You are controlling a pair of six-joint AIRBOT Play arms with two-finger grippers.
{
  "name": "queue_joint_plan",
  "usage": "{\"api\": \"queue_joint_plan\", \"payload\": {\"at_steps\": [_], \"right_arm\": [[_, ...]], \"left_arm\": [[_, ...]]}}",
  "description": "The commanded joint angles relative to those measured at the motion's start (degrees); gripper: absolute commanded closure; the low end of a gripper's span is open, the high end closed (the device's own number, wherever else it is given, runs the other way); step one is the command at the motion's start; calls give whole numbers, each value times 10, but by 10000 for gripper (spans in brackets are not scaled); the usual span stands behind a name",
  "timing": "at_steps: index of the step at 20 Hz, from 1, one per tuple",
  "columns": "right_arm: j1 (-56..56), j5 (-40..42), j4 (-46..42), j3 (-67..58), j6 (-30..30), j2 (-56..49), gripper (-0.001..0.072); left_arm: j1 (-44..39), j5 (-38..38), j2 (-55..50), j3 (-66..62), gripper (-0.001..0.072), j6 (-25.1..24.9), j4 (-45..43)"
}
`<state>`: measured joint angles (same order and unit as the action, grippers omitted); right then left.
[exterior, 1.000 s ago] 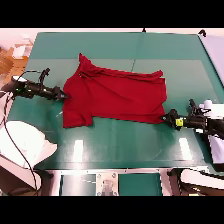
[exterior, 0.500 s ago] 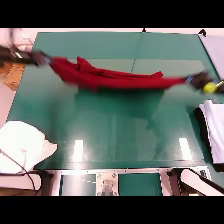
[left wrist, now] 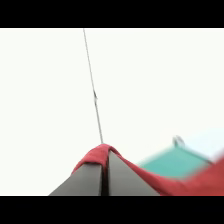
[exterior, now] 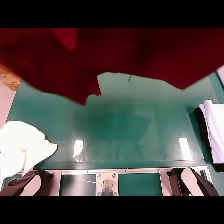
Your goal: Fold the shirts.
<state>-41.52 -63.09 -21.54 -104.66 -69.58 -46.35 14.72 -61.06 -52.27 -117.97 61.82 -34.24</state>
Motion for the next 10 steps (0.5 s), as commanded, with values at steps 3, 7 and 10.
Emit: {"api": "queue_joint_plan", "payload": {"at_steps": [3,7,10], "right_arm": [[-11,4,-36,-21,-39,22,698],[11,-21,-35,106,-26,16,698],[78,-1,-36,259,31,4,698]], "left_arm": [[0,7,67,-1,679,106,-136],[0,-36,60,131,679,116,-130],[0,-30,31,279,678,84,-76]]}}
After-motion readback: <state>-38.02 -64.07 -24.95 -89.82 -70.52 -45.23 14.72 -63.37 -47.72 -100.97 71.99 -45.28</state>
